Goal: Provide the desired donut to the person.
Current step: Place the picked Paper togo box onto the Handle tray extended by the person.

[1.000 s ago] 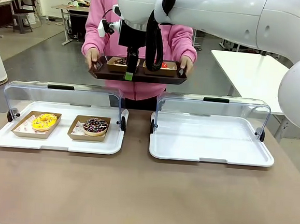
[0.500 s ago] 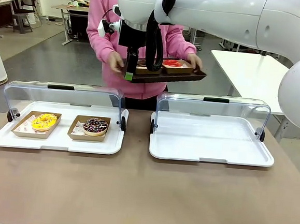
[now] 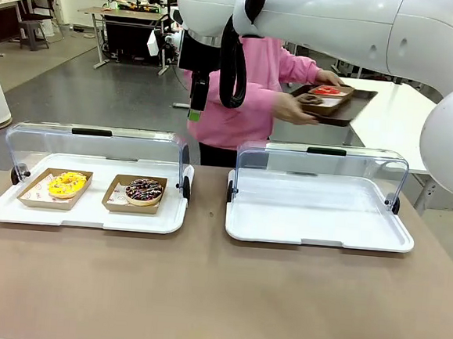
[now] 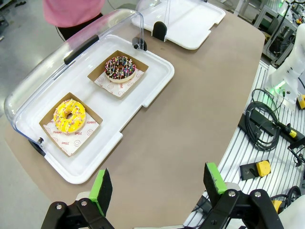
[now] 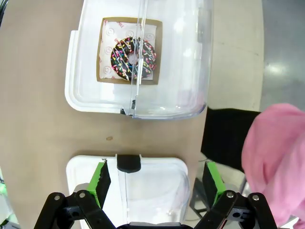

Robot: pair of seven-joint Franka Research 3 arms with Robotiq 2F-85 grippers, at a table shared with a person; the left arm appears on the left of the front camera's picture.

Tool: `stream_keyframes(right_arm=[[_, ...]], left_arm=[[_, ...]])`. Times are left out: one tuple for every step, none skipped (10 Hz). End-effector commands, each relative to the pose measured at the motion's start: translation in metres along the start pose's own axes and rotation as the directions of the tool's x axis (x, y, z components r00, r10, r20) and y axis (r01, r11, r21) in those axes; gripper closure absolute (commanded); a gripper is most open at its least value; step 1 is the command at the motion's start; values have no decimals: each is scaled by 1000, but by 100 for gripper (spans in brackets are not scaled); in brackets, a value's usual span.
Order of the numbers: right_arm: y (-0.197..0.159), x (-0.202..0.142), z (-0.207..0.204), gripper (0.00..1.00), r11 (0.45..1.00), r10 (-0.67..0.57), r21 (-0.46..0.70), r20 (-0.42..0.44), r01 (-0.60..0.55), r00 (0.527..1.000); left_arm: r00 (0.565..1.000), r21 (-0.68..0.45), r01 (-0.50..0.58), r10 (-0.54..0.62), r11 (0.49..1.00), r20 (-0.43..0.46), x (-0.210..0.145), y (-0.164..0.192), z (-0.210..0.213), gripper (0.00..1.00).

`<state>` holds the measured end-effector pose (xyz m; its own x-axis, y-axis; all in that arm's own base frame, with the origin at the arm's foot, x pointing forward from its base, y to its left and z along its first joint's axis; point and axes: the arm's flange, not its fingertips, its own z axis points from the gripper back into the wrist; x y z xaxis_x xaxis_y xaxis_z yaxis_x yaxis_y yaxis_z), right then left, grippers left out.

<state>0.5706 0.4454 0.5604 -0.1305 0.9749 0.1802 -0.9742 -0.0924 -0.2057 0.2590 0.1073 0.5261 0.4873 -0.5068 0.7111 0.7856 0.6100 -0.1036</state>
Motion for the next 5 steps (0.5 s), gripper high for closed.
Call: stream_keyframes(right_arm=[[0,0,0,0,1000,0,0,0,0,1000],[3,-26,13,0,999,-25,32,77,23,997],[13,-65,26,0,997,-53,67,139,44,989],[34,-111,42,0,994,-97,64,203,86,974],[59,-155,54,0,989,-143,64,285,130,948]], left_arm=[[1000,-14,18,-18,1000,14,-2,2,1,0],[1000,-14,18,-18,1000,14,-2,2,1,0],[1000,-14,18,-18,1000,14,-2,2,1,0],[1000,-14,18,-18,1000,14,-2,2,1,0],[1000,-14,18,-18,1000,14,-2,2,1,0]])
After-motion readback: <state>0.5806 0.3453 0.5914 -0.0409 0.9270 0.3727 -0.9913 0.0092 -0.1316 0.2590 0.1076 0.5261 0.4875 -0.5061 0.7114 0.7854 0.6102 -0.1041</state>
